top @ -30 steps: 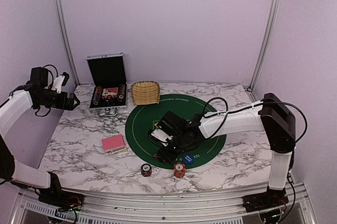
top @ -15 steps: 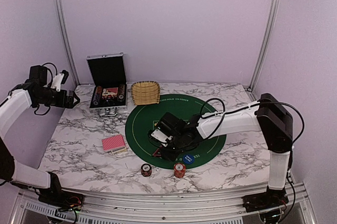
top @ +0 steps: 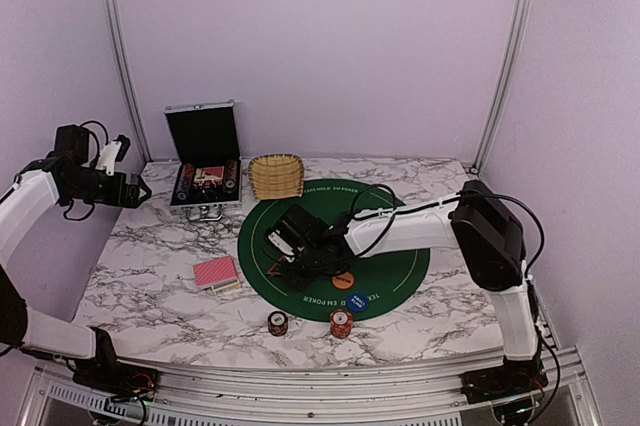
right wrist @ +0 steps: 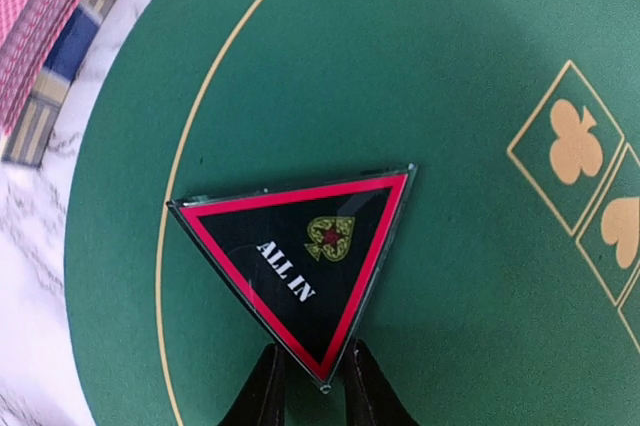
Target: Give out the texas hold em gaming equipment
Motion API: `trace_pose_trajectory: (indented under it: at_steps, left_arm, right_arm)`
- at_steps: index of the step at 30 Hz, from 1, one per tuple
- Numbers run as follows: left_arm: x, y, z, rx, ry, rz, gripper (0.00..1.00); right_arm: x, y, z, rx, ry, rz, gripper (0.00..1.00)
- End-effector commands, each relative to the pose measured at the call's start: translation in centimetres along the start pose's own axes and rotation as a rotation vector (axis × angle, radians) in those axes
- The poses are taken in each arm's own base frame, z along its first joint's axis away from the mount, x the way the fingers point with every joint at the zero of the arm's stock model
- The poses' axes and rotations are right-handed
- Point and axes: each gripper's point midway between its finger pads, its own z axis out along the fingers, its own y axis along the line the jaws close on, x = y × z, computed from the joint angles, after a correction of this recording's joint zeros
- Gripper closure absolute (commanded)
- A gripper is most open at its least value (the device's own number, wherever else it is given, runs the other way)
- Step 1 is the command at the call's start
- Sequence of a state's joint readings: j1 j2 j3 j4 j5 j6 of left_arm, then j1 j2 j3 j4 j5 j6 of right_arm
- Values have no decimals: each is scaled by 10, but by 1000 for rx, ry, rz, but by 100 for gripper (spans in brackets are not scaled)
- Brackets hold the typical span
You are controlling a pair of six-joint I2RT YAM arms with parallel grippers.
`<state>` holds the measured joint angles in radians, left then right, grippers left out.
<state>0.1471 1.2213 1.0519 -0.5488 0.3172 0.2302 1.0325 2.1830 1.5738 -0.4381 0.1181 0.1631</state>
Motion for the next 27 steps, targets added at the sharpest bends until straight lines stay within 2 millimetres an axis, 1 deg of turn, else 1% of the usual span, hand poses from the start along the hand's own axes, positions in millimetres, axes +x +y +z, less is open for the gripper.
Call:
trace_pose_trajectory:
  at_steps: [1, 3, 6, 9, 12, 14, 19, 22, 23, 25, 26, 27]
  left_arm:
    - [-7, -5, -16, 6, -27, 26, 1]
    - [-5, -6, -16, 6, -26, 31, 1]
    - [-3, -8, -17, 12, -24, 34, 1]
    - [0, -9, -18, 15, -20, 40, 1]
    - [3, -10, -18, 19, -13, 45, 1]
    - [5, -10, -17, 20, -7, 48, 1]
    - [10, -11, -16, 27, 5, 49, 1]
    - [11, -13, -15, 38, 7, 52, 1]
    - [12, -13, -14, 42, 10, 52, 1]
    - [13, -15, -14, 54, 15, 58, 1]
    - [14, -16, -14, 58, 17, 63, 1]
    - [14, -17, -15, 63, 18, 69, 1]
  right_arm:
    - [-24, -19, 17, 38, -51, 114, 80]
    - [-36, -26, 20, 36, -76, 147, 81]
    - [-49, -27, 26, 11, -98, 169, 81]
    - [-59, -21, 32, -26, -113, 163, 81]
    - [-64, -15, 40, -53, -115, 149, 80]
    - [-67, -15, 45, -60, -115, 150, 80]
    - [-76, -22, 50, -59, -124, 184, 79]
    - [-81, -27, 45, -51, -140, 199, 79]
    - [-83, -27, 41, -51, -147, 198, 77]
    - [-88, -27, 29, -60, -170, 188, 69]
    - [-94, -27, 15, -64, -196, 186, 60]
    - [-95, -29, 6, -58, -206, 186, 55]
